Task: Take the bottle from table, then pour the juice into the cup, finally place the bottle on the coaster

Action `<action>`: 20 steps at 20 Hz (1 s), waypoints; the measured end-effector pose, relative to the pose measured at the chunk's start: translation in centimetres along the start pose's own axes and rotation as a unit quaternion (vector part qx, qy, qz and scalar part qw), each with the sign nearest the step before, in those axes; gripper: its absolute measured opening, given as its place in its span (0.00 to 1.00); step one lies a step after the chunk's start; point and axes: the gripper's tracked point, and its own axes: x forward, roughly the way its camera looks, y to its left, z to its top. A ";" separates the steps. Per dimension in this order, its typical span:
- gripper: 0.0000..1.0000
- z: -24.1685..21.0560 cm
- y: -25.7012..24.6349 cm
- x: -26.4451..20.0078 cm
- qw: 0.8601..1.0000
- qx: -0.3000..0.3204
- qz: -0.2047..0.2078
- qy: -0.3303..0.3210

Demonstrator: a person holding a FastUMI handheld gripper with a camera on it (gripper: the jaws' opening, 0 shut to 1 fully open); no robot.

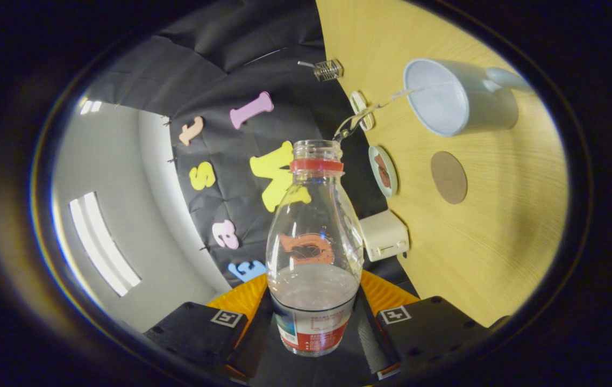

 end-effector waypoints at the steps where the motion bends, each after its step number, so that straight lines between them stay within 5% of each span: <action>1: 0.77 0.1 0.1 0.0 1.000 0.006 0.002 0.000; 20: 0.77 0.5 4.2 -1.1 0.996 0.077 0.051 0.013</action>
